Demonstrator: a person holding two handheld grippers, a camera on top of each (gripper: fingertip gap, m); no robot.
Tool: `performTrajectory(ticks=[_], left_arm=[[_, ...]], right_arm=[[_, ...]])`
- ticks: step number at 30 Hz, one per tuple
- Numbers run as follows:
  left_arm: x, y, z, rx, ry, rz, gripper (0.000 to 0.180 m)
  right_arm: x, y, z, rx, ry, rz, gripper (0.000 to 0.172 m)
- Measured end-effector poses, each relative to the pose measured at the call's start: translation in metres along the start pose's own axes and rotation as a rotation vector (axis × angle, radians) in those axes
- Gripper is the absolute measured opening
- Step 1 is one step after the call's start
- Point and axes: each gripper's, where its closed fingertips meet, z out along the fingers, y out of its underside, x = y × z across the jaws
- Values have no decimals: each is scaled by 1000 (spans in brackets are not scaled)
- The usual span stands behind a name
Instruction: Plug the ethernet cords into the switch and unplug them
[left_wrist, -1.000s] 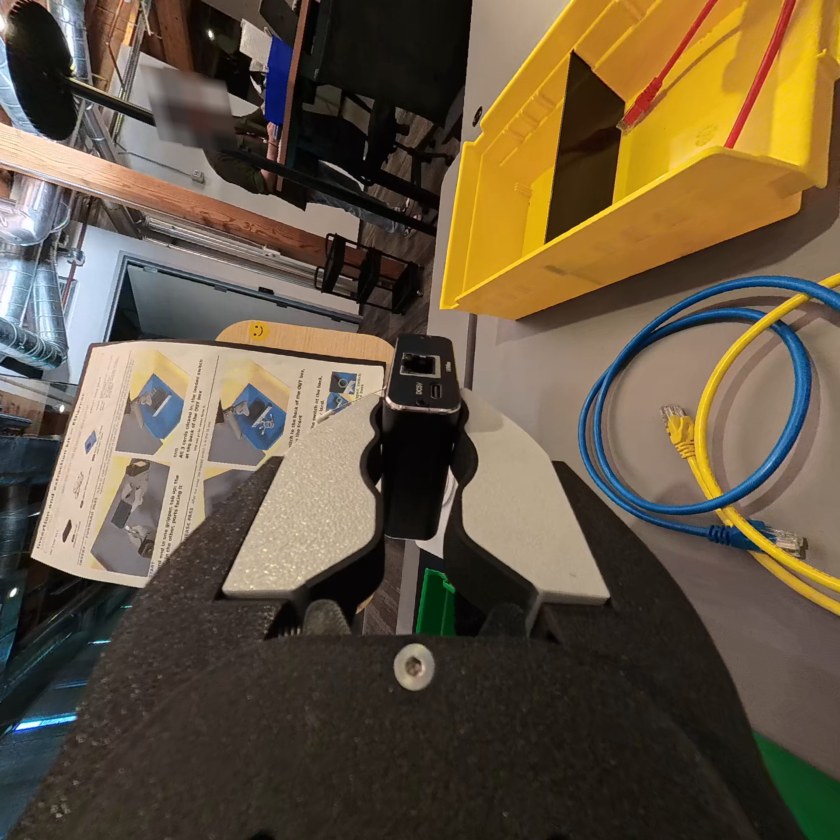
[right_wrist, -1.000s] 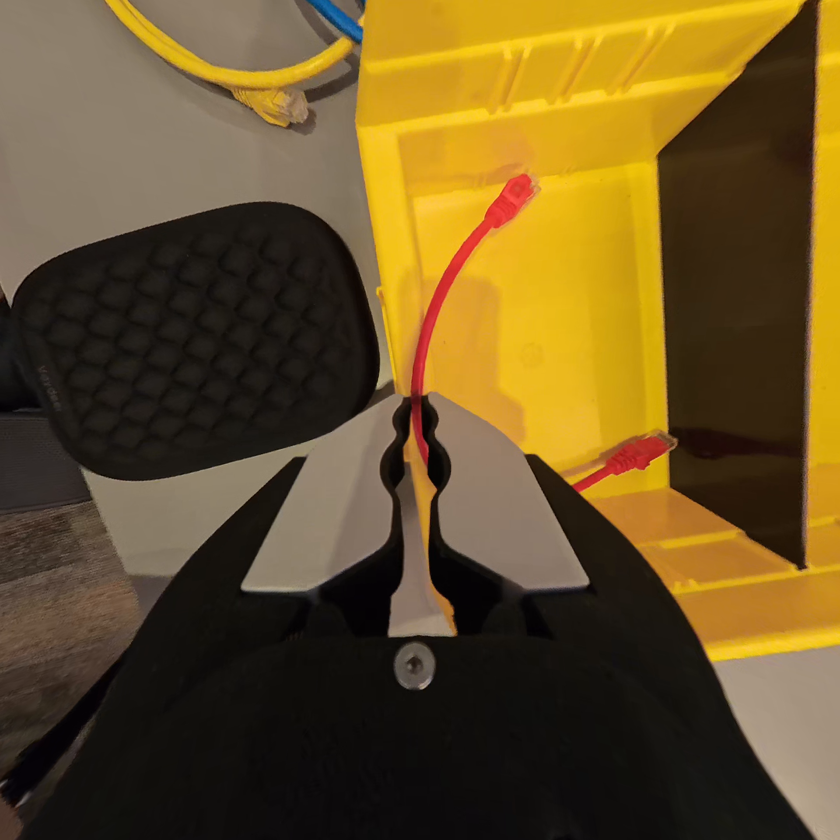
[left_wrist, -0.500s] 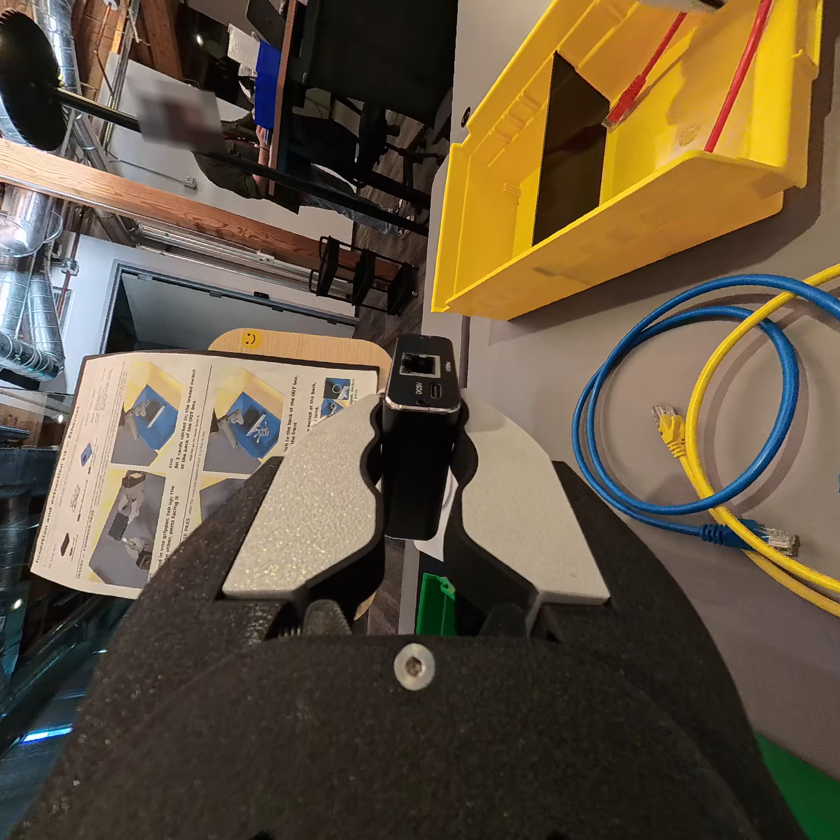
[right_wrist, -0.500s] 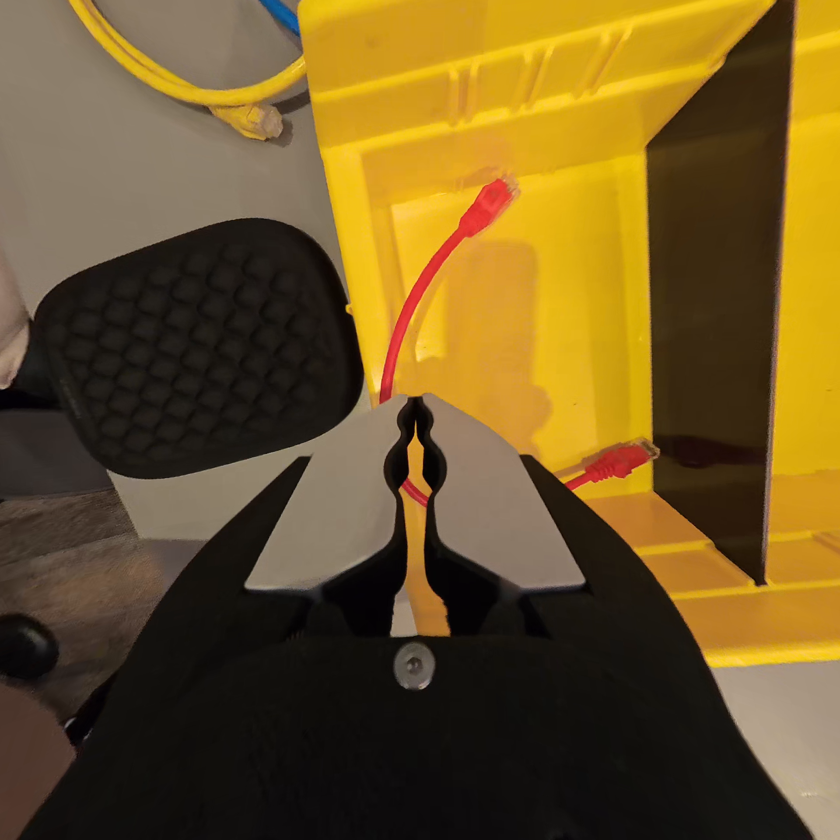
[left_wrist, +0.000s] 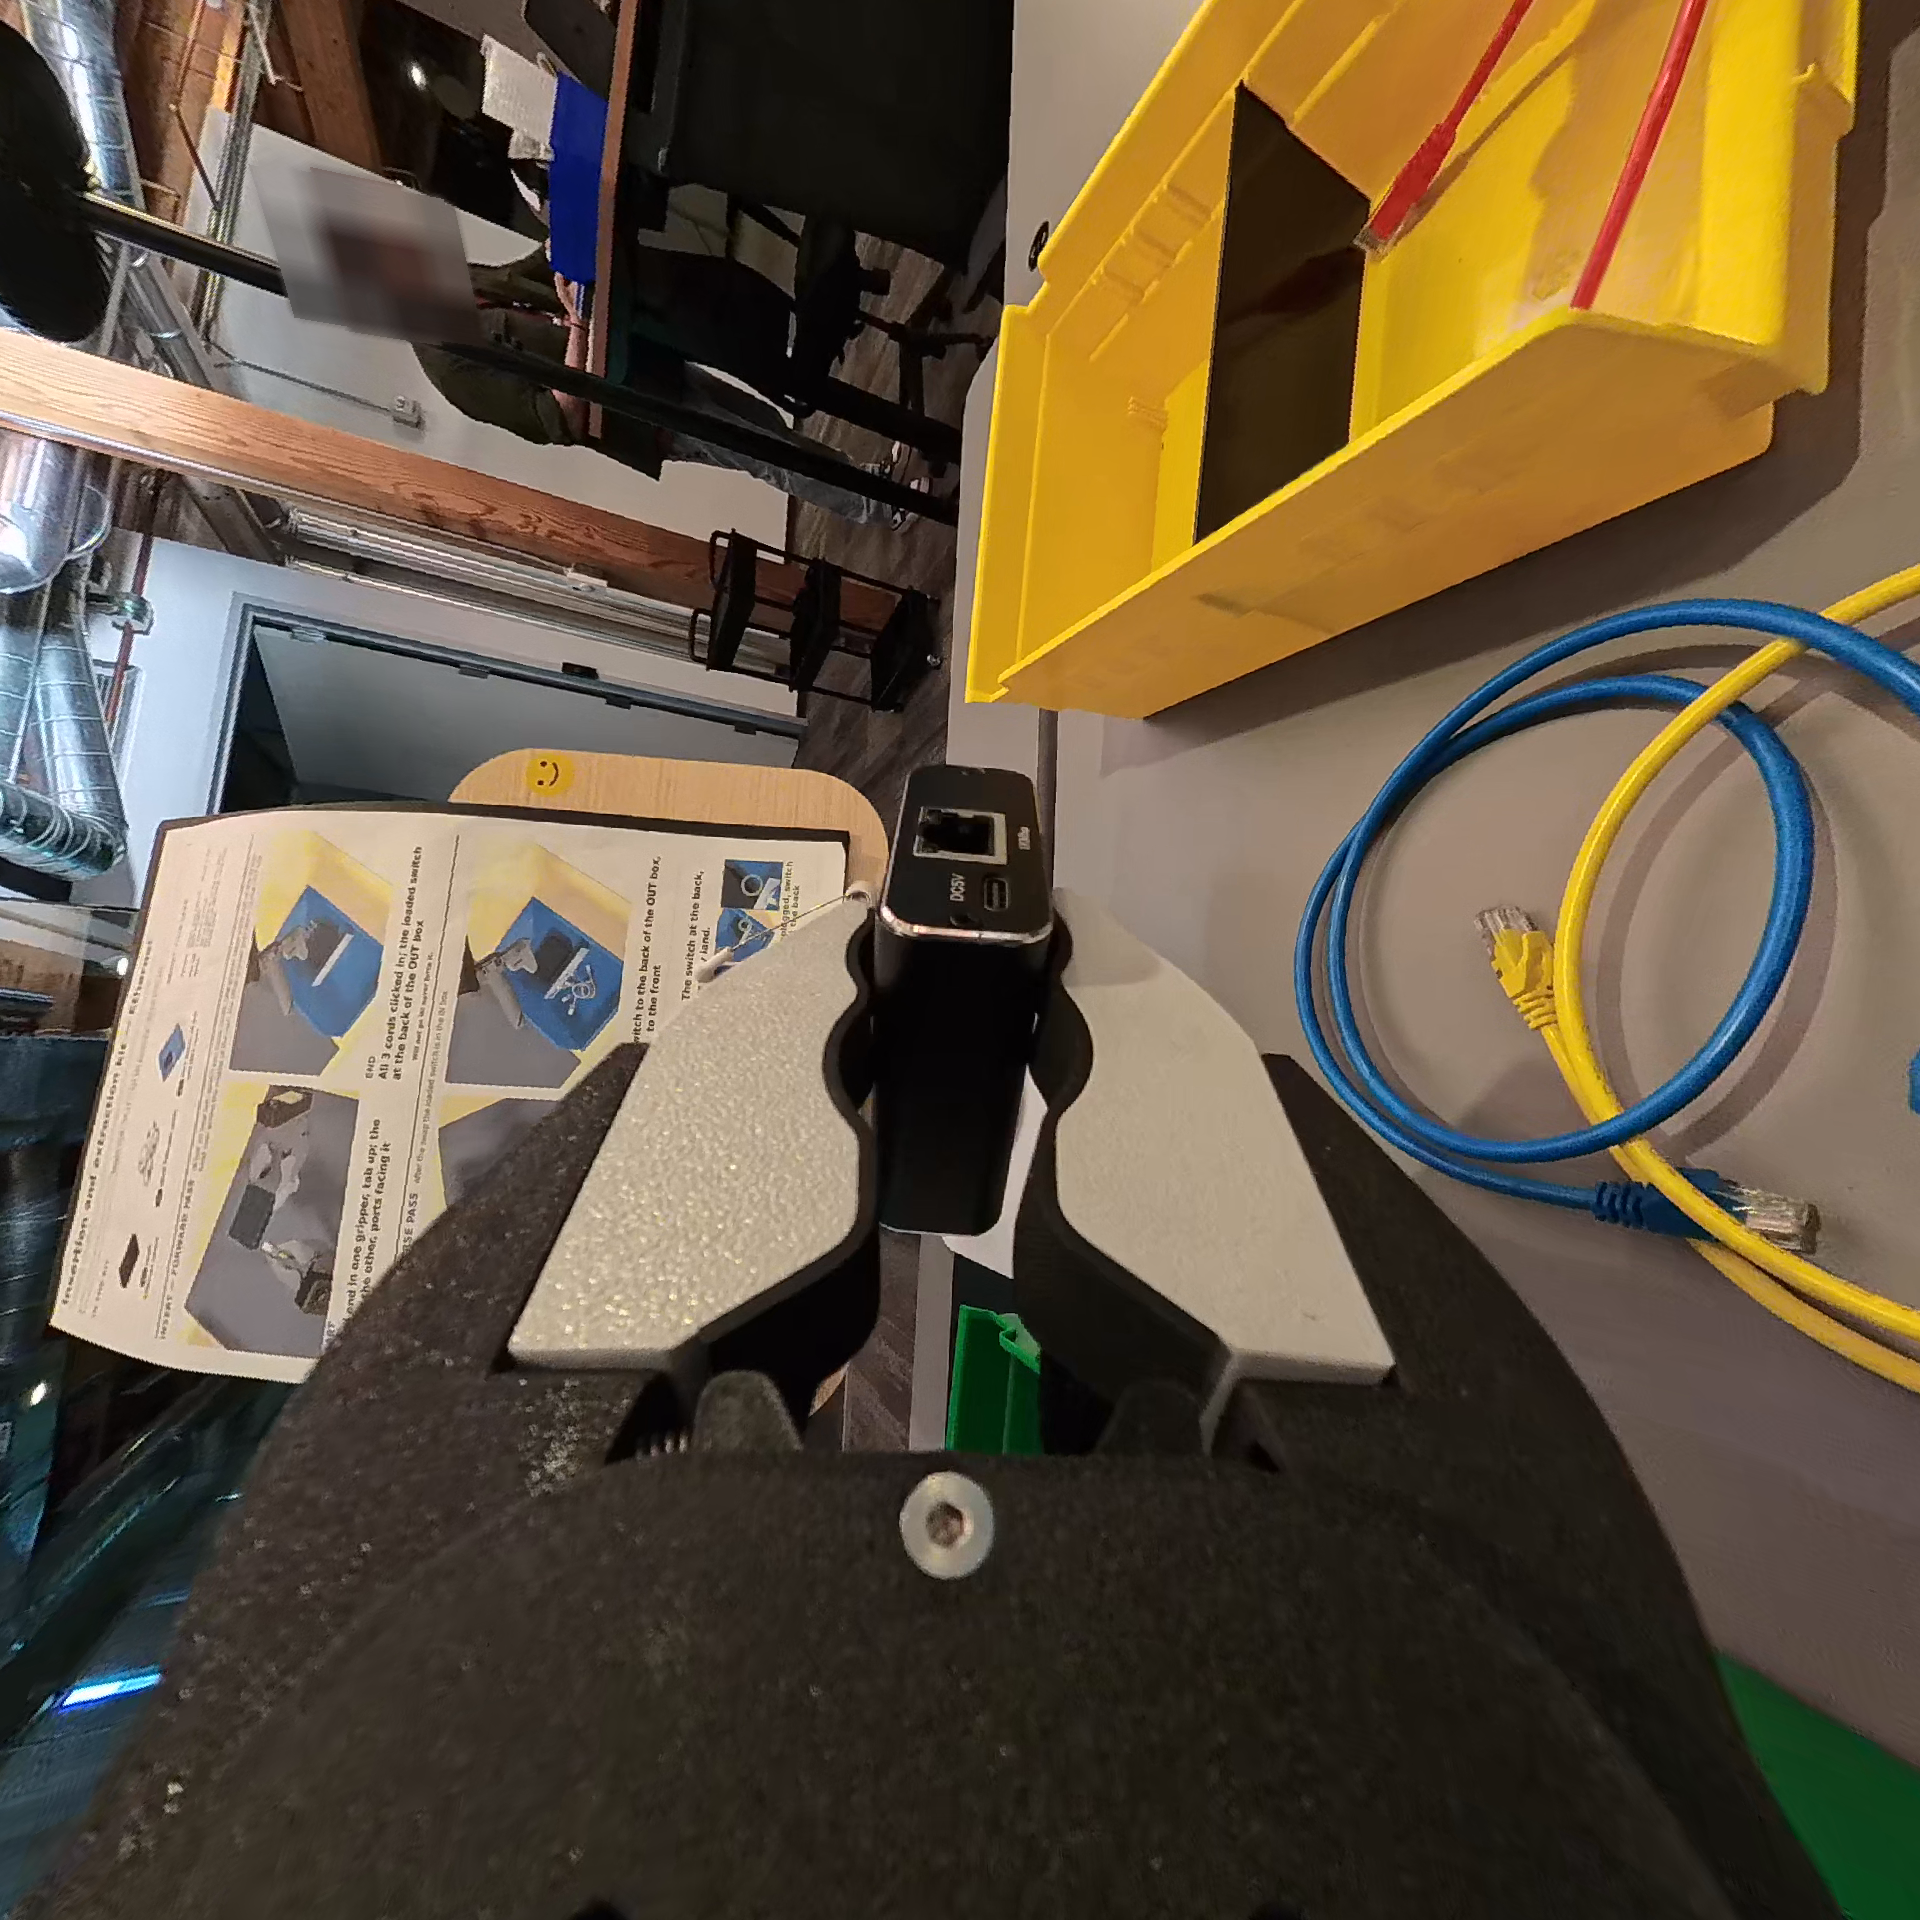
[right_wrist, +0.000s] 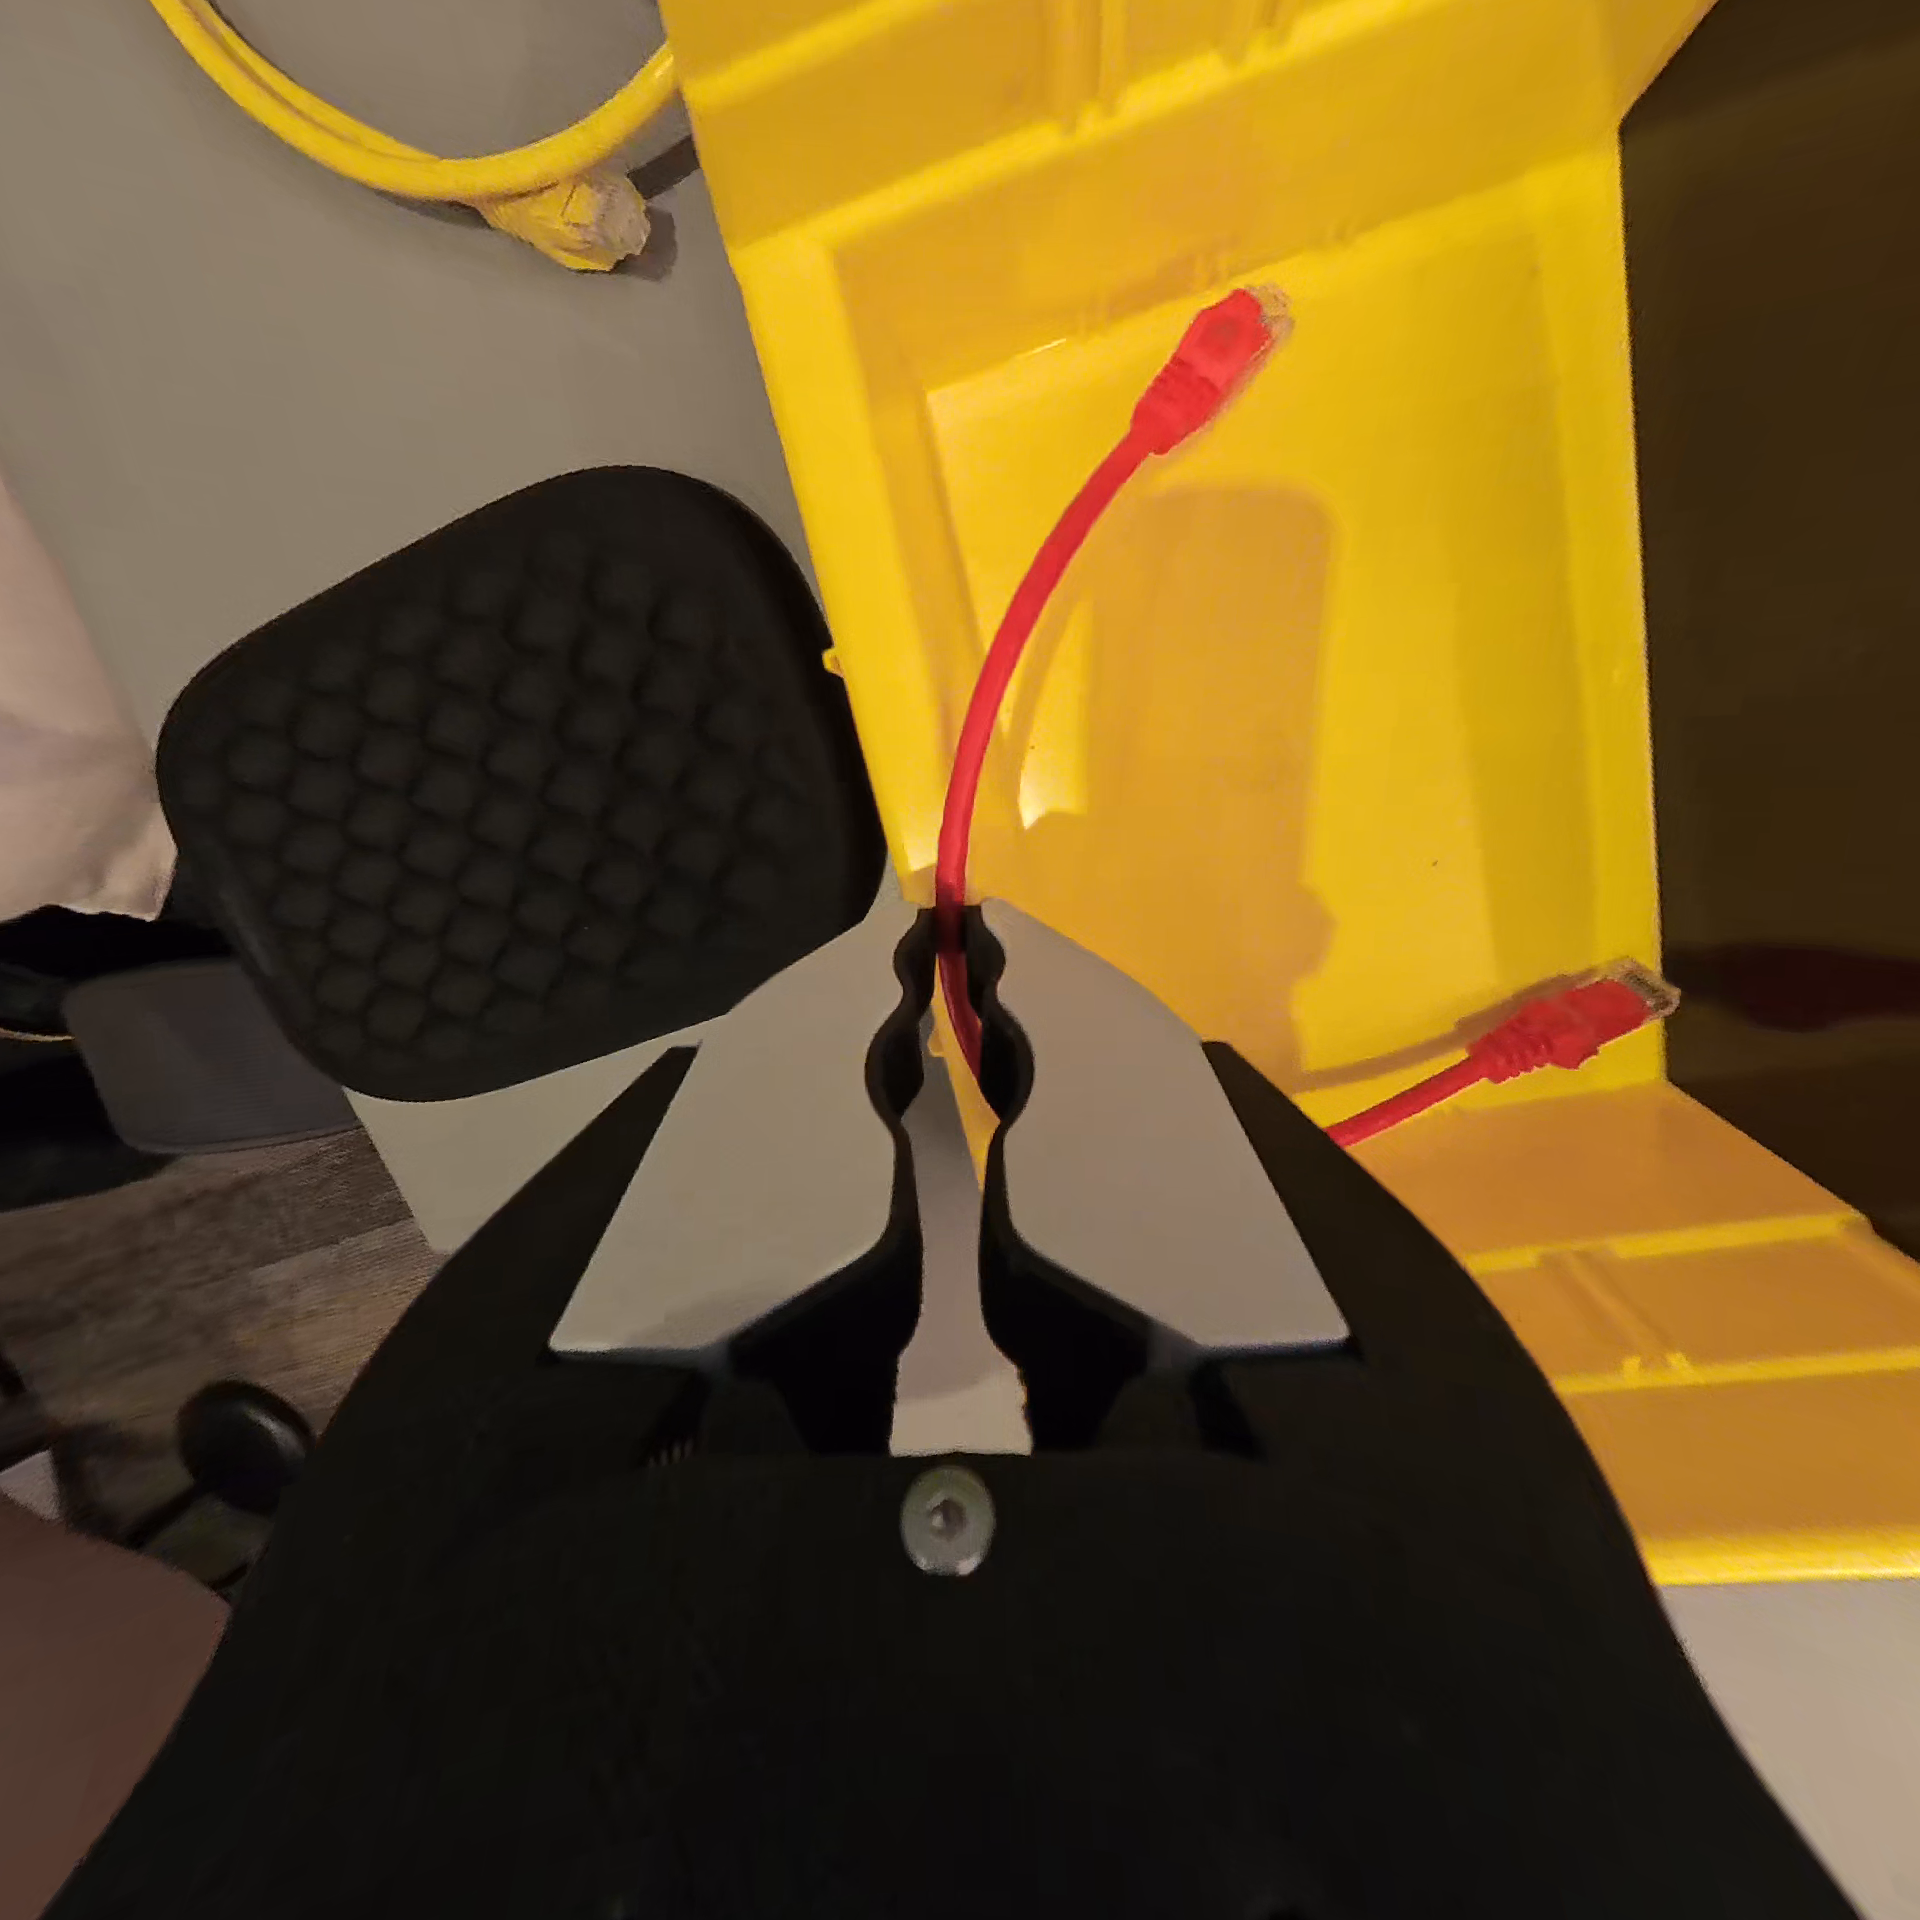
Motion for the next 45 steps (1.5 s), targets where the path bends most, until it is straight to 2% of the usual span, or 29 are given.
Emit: performTrajectory(ticks=[5, 7, 9, 12, 15, 18, 22, 24, 26, 28, 30, 32, 33, 35, 40, 41, 43, 44, 45], left_arm=[[3, -4, 2, 9, 7, 5, 26], [5, -4, 3, 3, 13, 15, 26], [7, -5, 3, 2, 20, 21, 26], [7, -7, 1, 11, 18, 21, 26], [5, -8, -1, 15, 14, 16, 26], [2, -6, -4, 18, 7, 9, 26], [0, -3, -3, 15, 5, 3, 26], [0, -3, -3, 16, 3, 6, 26], [-1, -4, -5, 19, -2, 6, 26], [-3, -5, -6, 24, -6, 2, 26], [-4, -6, -7, 30, -9, -5, 25], [-5, -6, -7, 32, -18, -13, 26], [-6, -6, -7, 35, -21, -19, 26], [-8, -7, -8, 48, -24, -41, 26], [-7, -14, -13, 128, 22, -116, 26], [-6, -16, -13, 143, 35, -130, 26], [-5, -19, -13, 174, 62, -170, 26], [-4, -21, -13, 192, 75, -194, 26], [-3, -22, -12, 210, 93, -216, 26]], right_arm=[[17, -14, -9, 84, 60, 65, 6], [23, -8, -3, 43, 79, 114, 6], [23, 8, 10, -62, 34, 172, 7], [24, 16, 17, -127, -56, 279, 7], [19, 9, 13, -81, -93, 201, 7], [26, -1, -2, 11, 20, 107, 23], [41, -12, -48, 187, 225, 95, 30], [70, -3, -85, 262, 451, 205, 30], [99, 27, -111, 247, 637, 450, 42], [105, 50, -105, 193, 621, 642, 50], [105, 49, -91, 221, 577, 682, 47], [104, 63, -75, 129, 557, 775, 44], [103, 72, -67, 66, 559, 795, 36], [98, 72, -55, 39, 499, 789, 11], [96, 78, -57, 45, 521, 806, 12], [98, 79, -62, 35, 567, 791, 17], [104, 71, -91, 55, 777, 737, 24], [105, 55, -110, 106, 886, 674, 25], [101, 26, -128, 206, 966, 562, 26]])
